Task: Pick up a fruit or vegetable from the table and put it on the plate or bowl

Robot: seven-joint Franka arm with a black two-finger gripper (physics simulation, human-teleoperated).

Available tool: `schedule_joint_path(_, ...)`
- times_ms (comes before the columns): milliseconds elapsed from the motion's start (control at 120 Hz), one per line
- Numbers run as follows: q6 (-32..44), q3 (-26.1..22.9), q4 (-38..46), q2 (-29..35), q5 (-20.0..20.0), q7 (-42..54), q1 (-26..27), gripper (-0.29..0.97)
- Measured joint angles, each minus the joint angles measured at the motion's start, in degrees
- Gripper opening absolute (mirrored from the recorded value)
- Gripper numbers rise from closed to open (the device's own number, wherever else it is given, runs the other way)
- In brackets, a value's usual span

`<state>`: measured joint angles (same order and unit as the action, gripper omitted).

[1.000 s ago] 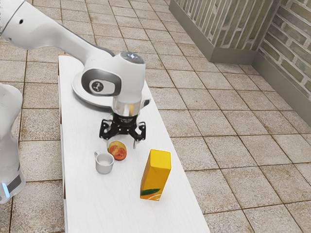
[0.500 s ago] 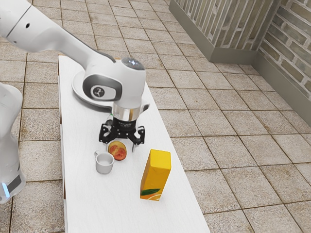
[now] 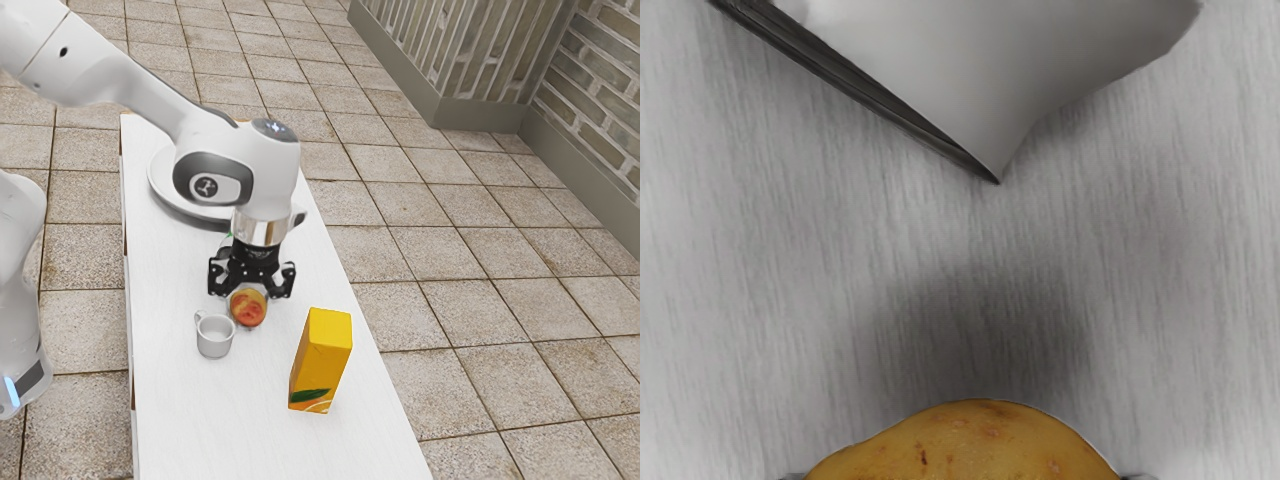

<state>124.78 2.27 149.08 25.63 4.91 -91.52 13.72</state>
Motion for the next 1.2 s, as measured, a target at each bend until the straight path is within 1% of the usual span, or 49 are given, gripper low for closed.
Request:
schedule_joint_path(33, -0.30, 0.39, -0.01, 0.01, -0.02, 0.12, 0.00, 0.31)
schedule_joint_path(150, -1.65, 1.40, -0.30, 0.39, -0.01, 0.50, 0.02, 0.26)
schedule_joint_path(242, -3.06, 0.96, -0.82, 2.35, 0.00, 0.75, 0.07, 0.24)
schedule_joint_path(333, -4.60, 0.60, -1.60, 4.59, 0.01, 0.95, 0.08, 0.16)
schedule_joint_path(375, -5.14, 0.92, -2.63, 5.02, 0.00, 1.04, 0.06, 0.18)
schedule_joint_path(467, -6.07, 3.36, -7.33, 4.76, -0.29, 1.19, -0.08, 0.16)
schedule_joint_path(533, -6.70, 5.40, -9.82, 4.47, -1.23, 1.30, -0.92, 0.16)
schedule_joint_path(617, -7.25, 8.30, -10.93, 4.43, -2.55, 1.43, -1.37, 0.16)
schedule_joint_path(858, -8.10, 19.49, -14.09, 4.28, -7.82, 2.17, -1.57, 0.16)
schedule_joint_path(900, -8.23, 21.06, -14.38, 4.26, -8.58, 2.34, -2.25, 0.16)
schedule_joint_path(967, -8.68, 22.15, -15.22, 3.83, -9.86, 2.65, -4.76, 0.16)
schedule_joint_path(1075, -9.24, 22.54, -16.81, 1.86, -10.92, 3.30, -8.44, 0.16)
schedule_joint_path(1200, -10.05, 23.08, -18.20, -0.91, -11.44, 4.05, -10.62, 0.16)
